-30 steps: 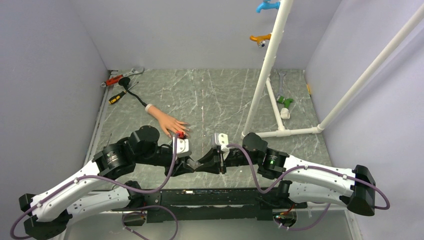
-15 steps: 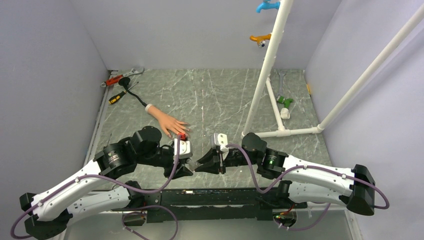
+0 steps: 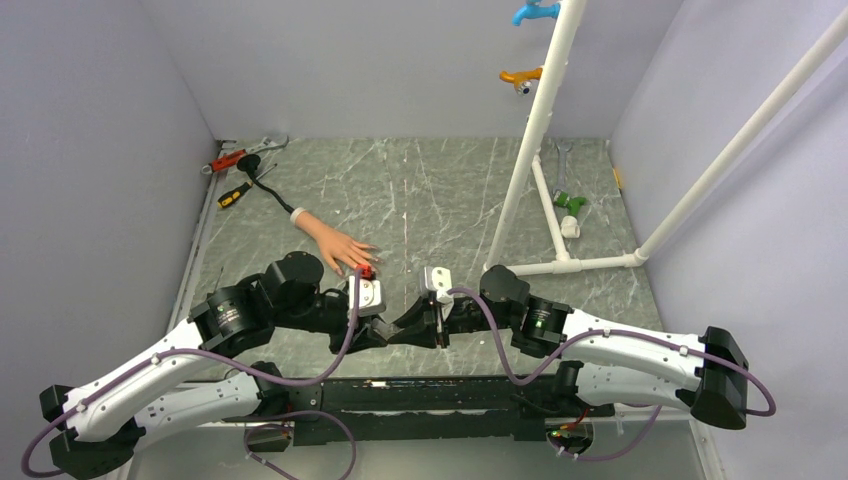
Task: Paint the nails
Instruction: Place the nail polish bottle at the center of the board.
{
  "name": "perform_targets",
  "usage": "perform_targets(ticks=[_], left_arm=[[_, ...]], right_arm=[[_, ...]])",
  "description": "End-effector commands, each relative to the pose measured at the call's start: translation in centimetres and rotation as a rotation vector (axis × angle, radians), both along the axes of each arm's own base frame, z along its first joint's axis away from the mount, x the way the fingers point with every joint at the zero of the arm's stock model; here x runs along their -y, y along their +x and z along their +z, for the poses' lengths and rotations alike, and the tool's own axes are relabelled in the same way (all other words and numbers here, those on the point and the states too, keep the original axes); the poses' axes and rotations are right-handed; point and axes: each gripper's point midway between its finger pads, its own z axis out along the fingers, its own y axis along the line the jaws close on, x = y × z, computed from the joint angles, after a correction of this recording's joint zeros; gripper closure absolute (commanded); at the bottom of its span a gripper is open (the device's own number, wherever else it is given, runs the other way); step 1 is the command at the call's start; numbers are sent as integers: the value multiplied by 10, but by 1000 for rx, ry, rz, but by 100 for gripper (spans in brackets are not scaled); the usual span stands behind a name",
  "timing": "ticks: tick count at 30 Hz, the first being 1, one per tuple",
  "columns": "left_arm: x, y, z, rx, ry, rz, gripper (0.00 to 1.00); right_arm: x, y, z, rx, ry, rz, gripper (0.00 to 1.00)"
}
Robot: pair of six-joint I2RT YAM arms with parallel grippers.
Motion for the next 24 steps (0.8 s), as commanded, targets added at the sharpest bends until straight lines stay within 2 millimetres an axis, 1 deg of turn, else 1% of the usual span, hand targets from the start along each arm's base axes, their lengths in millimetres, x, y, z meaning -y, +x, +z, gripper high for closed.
perform_targets(ticks=[1, 3, 5, 8, 9, 15, 24], left_arm=[[7, 1, 8, 13, -48, -6, 64], [8, 1, 8, 10, -49, -4, 70], [8, 2, 8, 7, -46, -1, 77], [9, 1, 9, 0, -47, -3, 98], [9, 1, 8, -4, -45, -1, 100], [8, 2, 3, -29, -20, 15, 100], [5, 5, 3, -26, -11, 40, 100]], right_arm=[[-6, -2, 31, 44, 92, 28, 100], [-6, -3, 31, 42, 92, 31, 100], [-6, -3, 30, 42, 90, 32, 100], [-5, -2, 31, 44, 93, 27, 100], [-5, -2, 31, 43, 91, 25, 100], [-6, 0, 30, 41, 84, 15, 99], [-6, 1, 29, 38, 77, 8, 87]])
